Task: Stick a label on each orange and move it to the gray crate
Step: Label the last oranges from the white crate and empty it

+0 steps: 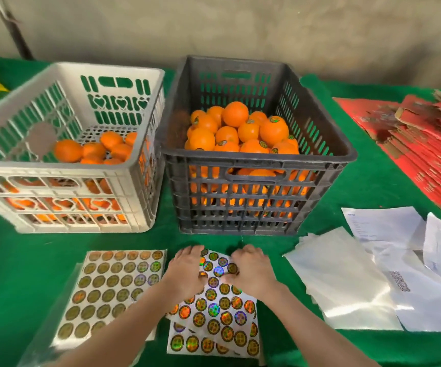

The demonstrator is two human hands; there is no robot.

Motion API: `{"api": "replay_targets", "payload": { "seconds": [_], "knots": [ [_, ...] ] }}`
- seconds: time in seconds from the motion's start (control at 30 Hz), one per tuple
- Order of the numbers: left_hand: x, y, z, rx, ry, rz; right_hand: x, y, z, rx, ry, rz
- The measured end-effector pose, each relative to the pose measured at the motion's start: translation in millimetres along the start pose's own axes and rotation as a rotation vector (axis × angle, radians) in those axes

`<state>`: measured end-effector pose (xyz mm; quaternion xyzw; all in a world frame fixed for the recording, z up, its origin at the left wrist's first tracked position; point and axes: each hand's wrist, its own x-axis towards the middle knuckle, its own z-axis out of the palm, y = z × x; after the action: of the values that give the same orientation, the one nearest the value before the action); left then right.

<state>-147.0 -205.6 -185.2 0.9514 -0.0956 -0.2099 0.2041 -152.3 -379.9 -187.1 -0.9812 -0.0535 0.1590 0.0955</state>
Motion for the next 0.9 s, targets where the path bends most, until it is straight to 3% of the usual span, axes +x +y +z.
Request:
{"api": "replay_targets", "payload": {
  "seconds": [0.1, 0.23, 0.3, 0.43, 0.53, 0.7, 0.9],
  "knots": [
    [-7, -5, 0, -0.093, 0.011, -0.051, 1, -2, -2, 0.157, 0.058, -0.033],
    [-12, -3, -15, -0.332, 0.199, -0.097, 3, -7, -22, 0.452, 0.079, -0.158],
    [-11, -2, -31, -0.318, 0.273, -0.056, 3, -11, -37, 0.540, 0.037, -0.269],
    [-10, -3, -58, -0.303, 0.239, 0.009, 6, -17, -61, 0.596, 0.062, -0.398],
    [-12, -9, -63, -0.408, 0.204, -0.050, 8, -8, -74, 0.863, 0.044, -0.273],
    [-20, -18, -63, -0.751, 0.135, -0.158, 6, 7, -62, 1.304, -0.148, 0.049],
    [-28, -29, -66, -0.957, 0.083, -0.275, 1, 15, -53, 1.194, -0.130, -0.063]
  ]
}}
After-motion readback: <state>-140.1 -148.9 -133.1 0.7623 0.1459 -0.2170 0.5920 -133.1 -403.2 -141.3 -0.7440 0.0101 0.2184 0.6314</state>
